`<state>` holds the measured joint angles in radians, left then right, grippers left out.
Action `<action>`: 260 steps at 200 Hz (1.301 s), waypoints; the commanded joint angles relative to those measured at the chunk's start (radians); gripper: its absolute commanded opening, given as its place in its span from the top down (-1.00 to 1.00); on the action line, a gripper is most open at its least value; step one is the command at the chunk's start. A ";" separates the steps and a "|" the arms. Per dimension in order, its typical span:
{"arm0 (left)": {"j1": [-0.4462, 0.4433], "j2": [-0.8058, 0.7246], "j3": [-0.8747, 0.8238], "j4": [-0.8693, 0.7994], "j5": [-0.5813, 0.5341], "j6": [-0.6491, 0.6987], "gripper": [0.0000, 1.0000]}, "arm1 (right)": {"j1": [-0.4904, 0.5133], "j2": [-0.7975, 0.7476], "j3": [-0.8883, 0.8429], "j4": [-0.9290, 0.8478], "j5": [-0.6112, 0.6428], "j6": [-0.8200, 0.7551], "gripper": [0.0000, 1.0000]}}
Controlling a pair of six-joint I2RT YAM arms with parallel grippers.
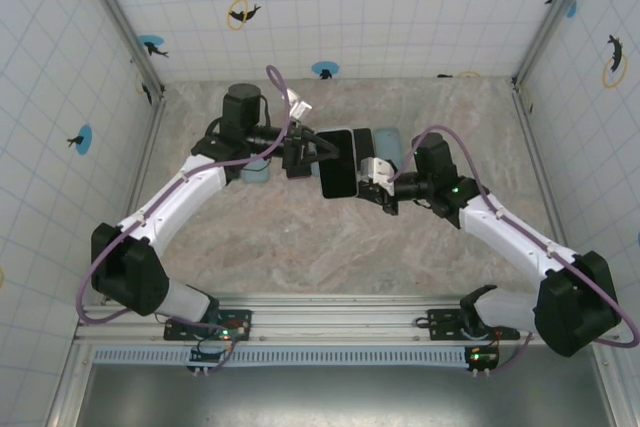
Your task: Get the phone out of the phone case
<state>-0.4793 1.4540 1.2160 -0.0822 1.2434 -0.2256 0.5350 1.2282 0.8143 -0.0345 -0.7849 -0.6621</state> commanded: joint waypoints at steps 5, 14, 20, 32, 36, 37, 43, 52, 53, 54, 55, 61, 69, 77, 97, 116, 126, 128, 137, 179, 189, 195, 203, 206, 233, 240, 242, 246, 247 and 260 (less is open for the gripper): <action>-0.024 -0.030 -0.022 0.032 0.102 -0.121 1.00 | 0.013 -0.011 0.017 0.194 0.149 -0.055 0.83; -0.024 -0.032 -0.024 0.030 0.093 -0.120 1.00 | 0.012 -0.008 0.026 0.199 0.142 -0.052 0.83; -0.024 -0.033 -0.024 0.016 0.085 -0.107 1.00 | 0.010 -0.009 0.033 0.209 0.116 -0.036 0.83; -0.023 -0.031 -0.023 -0.011 0.067 -0.079 1.00 | 0.002 -0.004 0.042 0.230 0.049 0.006 0.83; -0.024 -0.029 -0.022 -0.015 0.060 -0.077 1.00 | -0.001 -0.003 0.046 0.229 0.036 0.015 0.83; -0.024 -0.029 -0.022 -0.016 0.058 -0.077 1.00 | -0.001 -0.003 0.046 0.228 0.033 0.017 0.83; -0.023 -0.027 -0.019 -0.020 0.043 -0.072 1.00 | -0.002 -0.001 0.048 0.219 0.020 0.022 0.83; -0.021 -0.026 -0.012 -0.026 0.008 -0.065 1.00 | -0.004 0.001 0.052 0.198 0.014 0.030 0.83; -0.021 -0.026 -0.012 -0.027 0.004 -0.064 1.00 | -0.004 0.001 0.053 0.194 0.013 0.032 0.83; -0.020 -0.027 -0.011 -0.027 -0.001 -0.064 1.00 | -0.005 0.003 0.053 0.191 0.012 0.034 0.83; -0.020 -0.027 -0.011 -0.025 -0.006 -0.064 1.00 | -0.005 0.002 0.054 0.188 0.012 0.036 0.83; -0.017 -0.030 -0.010 -0.010 -0.028 -0.074 1.00 | -0.009 0.004 0.056 0.170 0.010 0.050 0.82; -0.010 -0.033 -0.013 0.027 -0.056 -0.111 1.00 | -0.015 0.003 0.057 0.150 0.002 0.071 0.80; 0.000 -0.034 -0.017 0.075 -0.067 -0.160 1.00 | -0.022 -0.003 0.049 0.145 -0.010 0.103 0.75; 0.022 -0.025 -0.013 0.146 -0.097 -0.266 1.00 | -0.062 -0.025 -0.003 0.217 -0.055 0.271 0.60; 0.030 -0.035 -0.027 0.217 -0.151 -0.367 1.00 | -0.123 -0.043 -0.056 0.333 -0.107 0.495 0.49; 0.033 -0.044 -0.042 0.259 -0.192 -0.435 1.00 | -0.146 -0.054 -0.095 0.437 -0.091 0.653 0.38; 0.034 -0.045 -0.045 0.266 -0.198 -0.446 1.00 | -0.151 -0.056 -0.102 0.460 -0.093 0.678 0.36; 0.036 -0.052 -0.063 0.314 -0.217 -0.510 1.00 | -0.160 -0.061 -0.131 0.546 -0.088 0.798 0.28; 0.038 -0.071 -0.119 0.432 -0.266 -0.657 1.00 | -0.174 -0.043 -0.182 0.697 -0.043 1.166 0.20; 0.038 -0.076 -0.118 0.411 -0.273 -0.640 1.00 | -0.179 -0.043 -0.203 0.757 -0.029 1.242 0.20; 0.038 -0.078 -0.114 0.400 -0.275 -0.629 1.00 | -0.179 -0.043 -0.209 0.788 -0.042 1.272 0.20; 0.038 -0.079 -0.113 0.399 -0.270 -0.622 1.00 | -0.180 -0.036 -0.211 0.813 -0.074 1.292 0.19; 0.038 -0.080 -0.116 0.405 -0.267 -0.623 1.00 | -0.179 -0.033 -0.211 0.823 -0.086 1.297 0.20; 0.038 -0.078 -0.084 0.355 -0.223 -0.526 1.00 | -0.180 -0.008 -0.215 0.861 -0.192 1.297 0.20; 0.038 -0.080 -0.067 0.295 -0.210 -0.450 1.00 | -0.181 -0.006 -0.208 0.863 -0.229 1.279 0.19; 0.039 -0.081 -0.063 0.282 -0.205 -0.432 1.00 | -0.180 -0.006 -0.206 0.862 -0.245 1.273 0.19; 0.038 -0.085 -0.059 0.268 -0.195 -0.393 1.00 | -0.177 -0.006 -0.203 0.856 -0.273 1.251 0.18; 0.038 -0.086 -0.058 0.263 -0.194 -0.385 1.00 | -0.176 -0.007 -0.201 0.852 -0.282 1.242 0.18; 0.039 -0.098 -0.050 0.228 -0.162 -0.303 1.00 | -0.166 -0.017 -0.181 0.724 -0.362 1.061 0.16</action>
<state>-0.4458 1.4059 1.1046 0.2020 1.0008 -0.7197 0.3592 1.2144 0.6155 0.7437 -0.9691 0.5686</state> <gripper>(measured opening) 0.139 0.415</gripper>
